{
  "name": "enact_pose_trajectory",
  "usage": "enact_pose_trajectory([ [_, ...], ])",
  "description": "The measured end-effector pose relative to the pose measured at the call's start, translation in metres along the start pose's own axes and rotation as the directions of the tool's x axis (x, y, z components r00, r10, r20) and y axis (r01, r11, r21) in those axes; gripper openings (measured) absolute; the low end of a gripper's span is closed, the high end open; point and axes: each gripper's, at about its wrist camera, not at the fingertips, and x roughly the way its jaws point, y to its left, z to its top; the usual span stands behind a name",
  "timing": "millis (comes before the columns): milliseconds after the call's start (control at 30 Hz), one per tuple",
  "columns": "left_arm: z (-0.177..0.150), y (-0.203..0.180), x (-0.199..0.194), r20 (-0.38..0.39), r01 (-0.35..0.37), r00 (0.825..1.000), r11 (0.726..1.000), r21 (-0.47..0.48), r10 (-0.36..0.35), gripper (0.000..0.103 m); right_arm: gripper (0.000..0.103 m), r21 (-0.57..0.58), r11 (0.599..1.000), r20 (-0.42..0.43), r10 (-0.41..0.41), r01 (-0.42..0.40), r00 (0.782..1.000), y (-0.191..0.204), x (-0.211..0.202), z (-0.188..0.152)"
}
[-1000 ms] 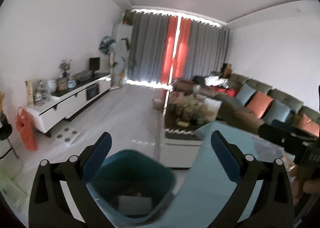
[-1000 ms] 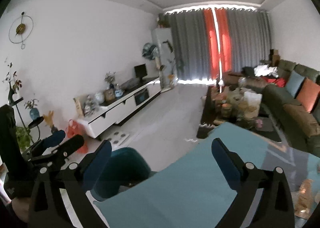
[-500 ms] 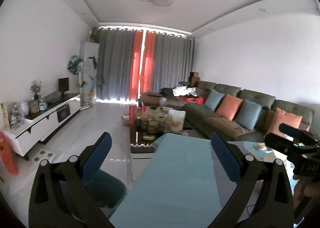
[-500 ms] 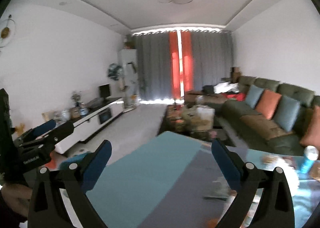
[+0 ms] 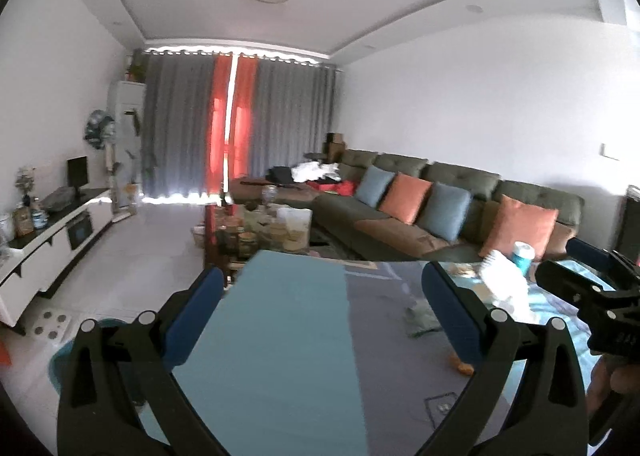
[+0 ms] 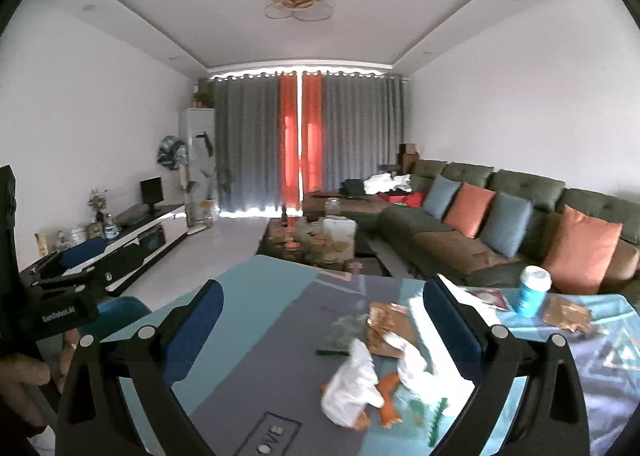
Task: Collect trash
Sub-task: 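Move both open tools back over the table, then grasp a white tissue with the left tool while the right tool grasps another tissue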
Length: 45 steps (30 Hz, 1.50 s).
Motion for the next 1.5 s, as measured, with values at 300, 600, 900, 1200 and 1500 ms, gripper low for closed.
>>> enact_pose_trajectory([
  [300, -0.025, -0.029, 0.004, -0.062, 0.098, 0.993, 0.995, 0.009, -0.097, 0.098, 0.096, 0.024, 0.994, -0.007, -0.107, 0.107, 0.994, -0.009, -0.028, -0.02],
  [600, -0.052, -0.051, 0.011, -0.151, 0.171, 0.974, 0.985, -0.006, -0.17, 0.098, 0.096, 0.04, 0.977, -0.074, -0.205, 0.208, 0.976, -0.023, -0.053, -0.05],
  [900, -0.046, -0.066, 0.026, -0.18, 0.202, 0.964, 0.979, 0.024, -0.195, 0.098, 0.096, 0.084, 0.958, -0.097, -0.266, 0.274, 0.959, -0.043, -0.059, -0.061],
  [1200, -0.04, -0.064, 0.036, -0.209, 0.183, 0.962, 0.983, 0.027, -0.174, 0.098, 0.096, 0.054, 0.972, -0.117, -0.219, 0.227, 0.969, -0.053, -0.032, -0.055],
  [1500, -0.038, -0.084, 0.063, -0.267, 0.274, 0.928, 0.962, 0.014, -0.26, 0.098, 0.096, 0.022, 0.967, -0.167, -0.245, 0.253, 0.955, -0.064, -0.01, -0.053],
])
